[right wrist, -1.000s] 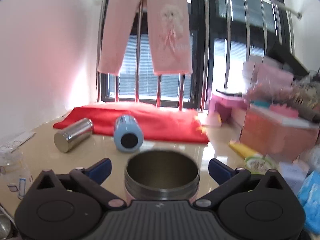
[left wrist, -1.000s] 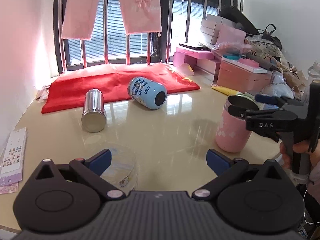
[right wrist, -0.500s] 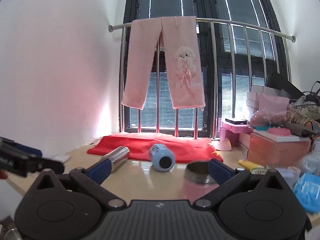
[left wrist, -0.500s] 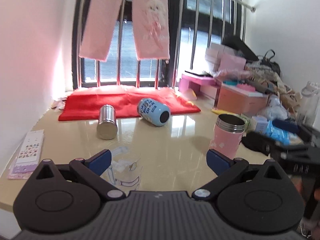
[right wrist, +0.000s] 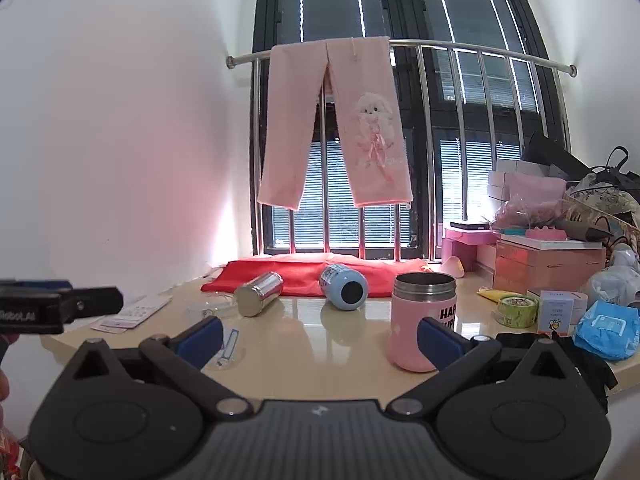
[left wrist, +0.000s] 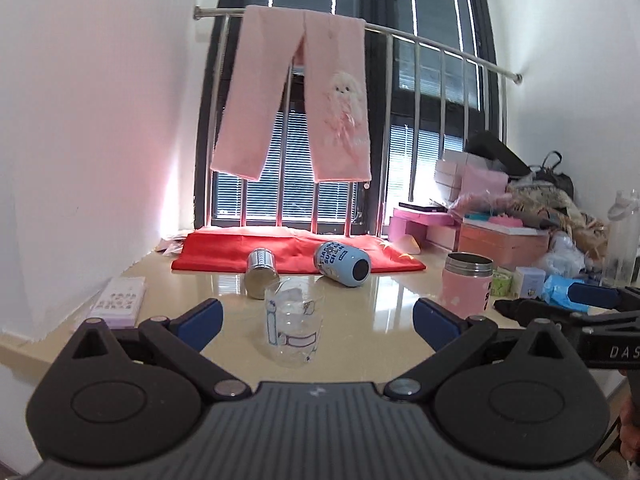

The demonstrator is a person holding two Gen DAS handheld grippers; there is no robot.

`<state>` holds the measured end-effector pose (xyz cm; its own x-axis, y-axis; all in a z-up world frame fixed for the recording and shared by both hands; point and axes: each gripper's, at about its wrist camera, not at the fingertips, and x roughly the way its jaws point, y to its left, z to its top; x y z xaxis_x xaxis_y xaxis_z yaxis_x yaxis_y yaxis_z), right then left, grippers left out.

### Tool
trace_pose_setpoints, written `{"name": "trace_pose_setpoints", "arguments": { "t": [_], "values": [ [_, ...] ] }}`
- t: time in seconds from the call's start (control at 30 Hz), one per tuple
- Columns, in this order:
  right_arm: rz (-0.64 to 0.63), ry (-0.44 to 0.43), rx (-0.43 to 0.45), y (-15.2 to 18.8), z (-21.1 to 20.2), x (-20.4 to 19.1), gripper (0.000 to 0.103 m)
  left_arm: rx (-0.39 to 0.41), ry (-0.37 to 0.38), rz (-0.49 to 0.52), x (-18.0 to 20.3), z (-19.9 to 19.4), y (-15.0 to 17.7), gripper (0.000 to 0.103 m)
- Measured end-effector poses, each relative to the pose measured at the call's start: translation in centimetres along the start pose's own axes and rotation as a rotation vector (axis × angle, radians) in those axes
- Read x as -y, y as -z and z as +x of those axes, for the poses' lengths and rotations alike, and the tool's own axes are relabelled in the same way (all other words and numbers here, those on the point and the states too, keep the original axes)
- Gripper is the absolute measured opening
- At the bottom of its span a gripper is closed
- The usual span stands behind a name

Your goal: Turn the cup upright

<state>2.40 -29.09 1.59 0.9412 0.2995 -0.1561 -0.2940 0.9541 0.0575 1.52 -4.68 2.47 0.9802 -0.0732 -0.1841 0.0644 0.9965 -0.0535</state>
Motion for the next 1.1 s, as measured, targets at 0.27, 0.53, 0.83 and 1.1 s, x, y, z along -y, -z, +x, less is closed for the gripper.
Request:
{"name": "trace_pose_setpoints", "arguments": {
  "t": [0.27,0.53,0.83,1.1],
  "values": [
    [0.010,-0.004,-0.001,0.1,0.1,-0.2,0.103,0.027,-0.017,-0.012,-0.7,-0.9,0.3,0.103],
    [0.011,-0.007,-0.005,0.1,0.3,-0.1,0.103,0.031,-0.012,-0.007,-0.6,-1.0,0.4,0.103],
    [0.009,-0.010,-0.008,0.2,0.2,-0.3,0.103,0.029,-0.013,-0.004,-0.5,-1.0,0.6,0.103],
    [0.007,-0.015,-0.002,0.1,0.1,-0.3,0.103,0.026,-0.012,-0.002,-0.4,-0.9,0.7,0.103]
  ]
}}
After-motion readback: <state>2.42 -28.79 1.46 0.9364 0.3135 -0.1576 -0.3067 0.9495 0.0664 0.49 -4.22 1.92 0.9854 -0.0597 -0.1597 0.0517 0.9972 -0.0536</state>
